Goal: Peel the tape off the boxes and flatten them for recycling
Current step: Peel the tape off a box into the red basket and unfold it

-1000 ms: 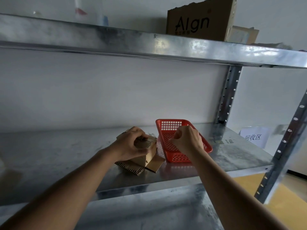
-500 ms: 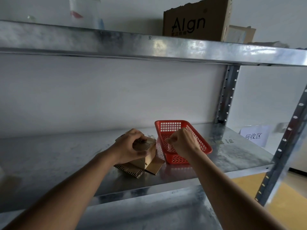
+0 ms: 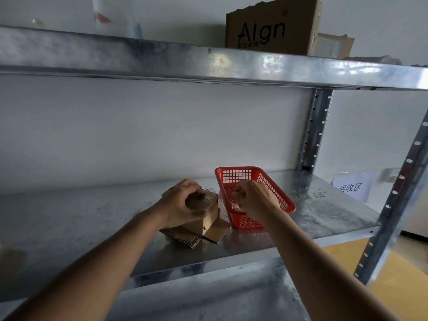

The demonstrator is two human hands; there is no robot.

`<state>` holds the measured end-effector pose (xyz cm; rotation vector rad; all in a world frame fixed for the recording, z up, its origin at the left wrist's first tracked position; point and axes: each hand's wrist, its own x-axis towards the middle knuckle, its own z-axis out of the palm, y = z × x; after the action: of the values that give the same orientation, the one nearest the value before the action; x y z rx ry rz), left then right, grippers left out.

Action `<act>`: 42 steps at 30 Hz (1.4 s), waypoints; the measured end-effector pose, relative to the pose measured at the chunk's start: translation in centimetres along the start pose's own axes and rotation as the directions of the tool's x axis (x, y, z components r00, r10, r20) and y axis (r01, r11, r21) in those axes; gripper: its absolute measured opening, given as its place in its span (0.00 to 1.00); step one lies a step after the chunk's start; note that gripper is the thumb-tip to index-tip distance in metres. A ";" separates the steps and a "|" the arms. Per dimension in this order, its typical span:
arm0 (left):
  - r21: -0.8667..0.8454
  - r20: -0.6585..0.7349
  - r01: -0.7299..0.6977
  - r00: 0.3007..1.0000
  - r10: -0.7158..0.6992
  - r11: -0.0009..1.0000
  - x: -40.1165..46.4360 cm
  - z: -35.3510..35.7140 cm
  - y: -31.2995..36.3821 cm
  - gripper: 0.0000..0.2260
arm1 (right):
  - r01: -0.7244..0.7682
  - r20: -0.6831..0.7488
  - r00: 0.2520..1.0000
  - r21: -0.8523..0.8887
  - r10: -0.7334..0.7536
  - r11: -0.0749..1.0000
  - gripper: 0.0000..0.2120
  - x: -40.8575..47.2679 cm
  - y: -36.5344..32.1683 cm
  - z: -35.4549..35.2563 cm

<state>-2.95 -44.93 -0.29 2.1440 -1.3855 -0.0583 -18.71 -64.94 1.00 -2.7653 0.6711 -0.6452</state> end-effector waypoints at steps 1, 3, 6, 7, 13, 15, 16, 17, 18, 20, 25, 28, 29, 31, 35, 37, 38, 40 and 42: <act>0.001 0.005 0.000 1.000 0.000 1.000 0.0 0.0 0.0 0.31 | -0.007 -0.005 1.000 -0.006 0.007 1.000 0.07 0.0 0.0 0.0; -0.008 0.010 -0.001 1.000 0.001 1.000 0.1 0.0 0.0 0.31 | -0.014 0.000 1.000 -0.022 0.014 1.000 0.08 0.1 0.0 0.0; -0.020 0.012 -0.003 1.000 0.003 1.000 0.2 0.0 0.0 0.30 | -0.020 0.000 1.000 -0.029 0.020 0.999 0.11 0.0 0.0 -0.2; -0.019 0.014 -0.003 1.000 0.003 1.000 0.2 0.0 0.0 0.30 | -0.022 -0.009 1.000 -0.016 0.022 1.000 0.10 0.0 -0.1 -0.3; -0.021 0.001 -0.013 1.000 0.013 1.000 0.3 0.0 -0.1 0.30 | -0.048 -0.060 0.997 0.077 0.053 0.996 0.09 0.0 -0.3 -0.4; -0.019 0.004 -0.012 1.000 0.012 1.000 0.3 0.0 -0.1 0.30 | -0.050 -0.059 0.997 0.066 0.054 0.997 0.11 0.0 -0.3 -0.4; -0.019 0.006 -0.009 1.000 0.009 1.000 0.3 0.0 -0.1 0.31 | -0.049 -0.058 0.997 0.061 0.053 0.997 0.12 0.0 -0.3 -0.4; -0.021 0.008 -0.007 1.000 0.007 1.000 0.3 0.0 0.0 0.31 | -0.050 -0.057 0.997 0.062 0.054 0.997 0.11 0.0 -0.4 -0.4; -0.024 0.009 -0.005 1.000 0.006 1.000 0.3 0.0 0.0 0.32 | -0.053 -0.059 0.997 0.070 0.057 0.996 0.09 0.0 -0.3 -0.5; -0.027 0.012 -0.003 1.000 0.003 1.000 0.2 -0.1 0.1 0.33 | -0.054 -0.076 0.995 0.099 0.062 0.994 0.07 0.0 -0.3 -0.6; -0.022 0.021 0.002 1.000 -0.001 1.000 0.2 -0.1 0.0 0.30 | -0.086 -0.074 0.992 0.222 0.105 0.971 0.15 -0.1 -0.3 -0.4; -0.019 0.015 0.002 1.000 -0.002 1.000 0.2 -0.1 0.0 0.29 | -0.055 -0.124 0.989 0.198 0.080 0.979 0.09 -0.1 -0.3 -0.3; -0.018 0.015 0.002 1.000 -0.002 1.000 0.2 -0.1 0.0 0.29 | -0.044 -0.147 0.987 0.176 0.071 0.983 0.08 -0.2 -0.3 -0.2; -0.018 0.020 0.005 1.000 -0.004 1.000 0.2 -0.1 0.1 0.29 | -0.044 -0.171 0.983 0.136 0.067 0.990 0.08 -0.4 -0.3 -0.3; -0.015 0.026 0.010 1.000 -0.010 1.000 0.1 -0.1 0.3 0.30 | -0.051 -0.103 0.993 0.090 0.061 0.995 0.20 -0.4 0.2 -0.4; -0.019 0.027 0.012 1.000 -0.012 1.000 0.1 -0.2 0.4 0.31 | -0.036 -0.072 0.997 0.082 0.041 0.996 0.22 -0.5 0.4 -0.2; -0.018 0.028 0.013 1.000 -0.013 1.000 0.1 -0.2 0.4 0.32 | -0.026 -0.086 0.996 0.094 0.034 0.995 0.20 -0.4 0.5 -0.1; -0.013 0.033 0.013 0.999 -0.012 1.000 0.1 -0.2 0.5 0.31 | -0.005 -0.135 0.990 0.150 0.026 0.989 0.13 -0.4 0.4 0.0; -0.014 0.034 0.012 0.999 -0.011 1.000 0.1 -0.2 0.4 0.29 | 0.040 -0.146 0.989 0.193 -0.011 0.980 0.09 -0.3 -0.1 0.1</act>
<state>-3.15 -45.08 0.16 2.1487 -1.3878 -0.1084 -18.86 -64.69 0.82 -2.5677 0.5673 -0.8742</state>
